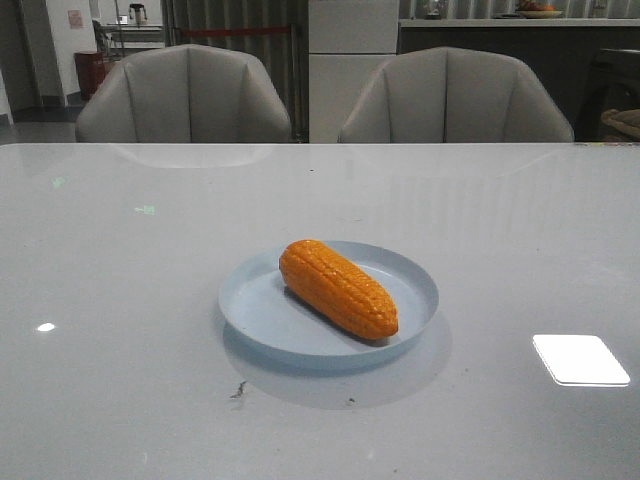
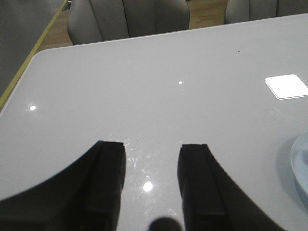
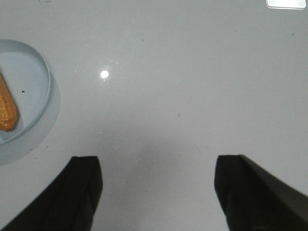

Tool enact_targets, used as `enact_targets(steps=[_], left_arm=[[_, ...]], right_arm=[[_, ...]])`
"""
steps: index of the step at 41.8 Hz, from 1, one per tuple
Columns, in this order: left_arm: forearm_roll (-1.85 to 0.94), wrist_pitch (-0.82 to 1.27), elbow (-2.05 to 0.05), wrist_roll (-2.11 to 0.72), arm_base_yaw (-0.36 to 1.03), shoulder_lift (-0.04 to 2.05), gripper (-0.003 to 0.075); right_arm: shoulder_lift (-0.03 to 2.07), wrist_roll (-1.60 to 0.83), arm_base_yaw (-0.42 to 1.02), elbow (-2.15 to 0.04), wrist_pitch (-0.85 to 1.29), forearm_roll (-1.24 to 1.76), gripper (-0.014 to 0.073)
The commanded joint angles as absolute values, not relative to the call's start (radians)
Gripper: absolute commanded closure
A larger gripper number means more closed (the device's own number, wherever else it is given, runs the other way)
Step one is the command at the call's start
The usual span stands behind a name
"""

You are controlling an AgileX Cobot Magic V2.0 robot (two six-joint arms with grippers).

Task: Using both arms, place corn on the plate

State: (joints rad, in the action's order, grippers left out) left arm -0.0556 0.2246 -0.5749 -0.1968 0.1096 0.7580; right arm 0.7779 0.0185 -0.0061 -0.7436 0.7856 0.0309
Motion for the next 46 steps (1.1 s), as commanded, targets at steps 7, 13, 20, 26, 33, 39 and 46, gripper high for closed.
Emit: enact_targets(steps=[7,13,20,26,33,39,46], left_arm=[[-0.065,0.140,-0.605,-0.195,0.107,0.755,0.0484],[-0.065,0.134,-0.605,-0.195,0.107,0.755,0.0579],[-0.065,0.134,-0.605,-0.195,0.107,0.755,0.0627],[-0.065,0.134,-0.605,-0.195,0.107,0.755,0.0627],[-0.065,0.134,-0.605,-0.195,0.107,0.755,0.0627],[-0.065,0.134,-0.605,-0.195,0.107,0.755,0.0627],[-0.062,0.134,-0.605,-0.138,0.107,0.731,0.0627]], right_arm=[[0.772,0.018,-0.011,-0.769,0.716,0.035,0.0000],[0.772,0.018,-0.011,-0.769,0.716,0.035,0.0000],[0.772,0.018,-0.011,-0.769,0.716,0.035,0.0000],[0.772,0.018,-0.011,-0.769,0.716,0.035,0.0000],[0.772,0.018,-0.011,-0.769,0.716,0.035,0.0000],[0.772,0.018,-0.011,-0.769,0.716,0.035,0.0000],[0.772,0.018,-0.011,-0.769,0.716,0.035,0.0000]])
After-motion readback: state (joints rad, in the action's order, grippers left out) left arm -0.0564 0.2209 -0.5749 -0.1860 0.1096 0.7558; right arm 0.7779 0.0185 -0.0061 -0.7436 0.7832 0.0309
